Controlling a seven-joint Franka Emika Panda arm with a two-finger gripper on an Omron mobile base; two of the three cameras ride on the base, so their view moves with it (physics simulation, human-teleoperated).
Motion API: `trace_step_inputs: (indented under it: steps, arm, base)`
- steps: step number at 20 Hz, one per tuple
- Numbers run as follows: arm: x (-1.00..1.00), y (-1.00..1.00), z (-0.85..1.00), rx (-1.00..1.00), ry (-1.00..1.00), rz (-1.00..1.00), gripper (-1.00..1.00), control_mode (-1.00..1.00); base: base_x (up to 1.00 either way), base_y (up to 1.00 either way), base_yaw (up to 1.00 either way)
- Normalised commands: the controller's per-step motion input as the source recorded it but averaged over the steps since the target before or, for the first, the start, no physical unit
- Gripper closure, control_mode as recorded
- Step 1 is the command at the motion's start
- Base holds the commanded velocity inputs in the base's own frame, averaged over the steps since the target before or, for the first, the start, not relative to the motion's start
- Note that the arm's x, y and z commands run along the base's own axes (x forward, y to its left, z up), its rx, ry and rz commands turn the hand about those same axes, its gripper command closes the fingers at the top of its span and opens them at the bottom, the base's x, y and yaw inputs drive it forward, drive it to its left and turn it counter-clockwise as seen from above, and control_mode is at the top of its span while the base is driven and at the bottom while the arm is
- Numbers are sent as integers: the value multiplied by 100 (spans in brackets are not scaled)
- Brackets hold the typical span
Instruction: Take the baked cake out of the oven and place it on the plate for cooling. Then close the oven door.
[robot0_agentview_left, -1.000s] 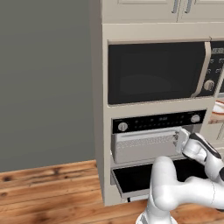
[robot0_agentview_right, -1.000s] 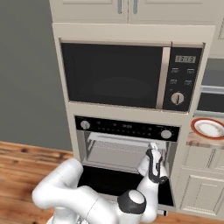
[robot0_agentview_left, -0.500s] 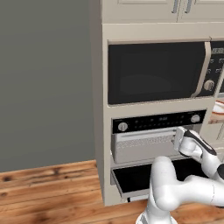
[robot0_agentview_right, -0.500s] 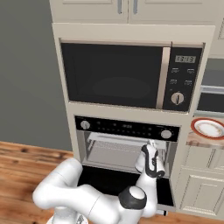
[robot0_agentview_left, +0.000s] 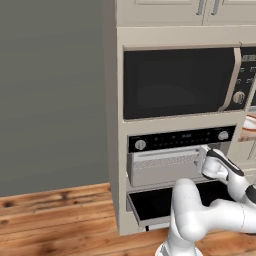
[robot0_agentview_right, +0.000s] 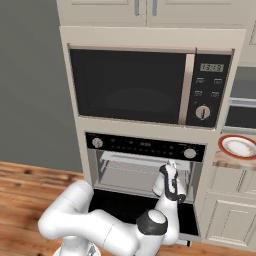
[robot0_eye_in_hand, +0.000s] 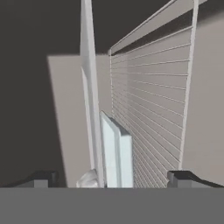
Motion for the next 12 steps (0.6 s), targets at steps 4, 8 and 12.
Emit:
trace_step_inputs:
  steps: [4, 8, 12]
  arm:
    - [4, 0, -25, 0, -5, -1, -100, -100]
    - [7, 0, -5, 0, -3, -1, -100, -100]
    - [5, 1, -1, 0, -1, -1, -100, -100]
  base:
    - [0, 0, 0]
    - [0, 0, 0]
    - [0, 0, 0]
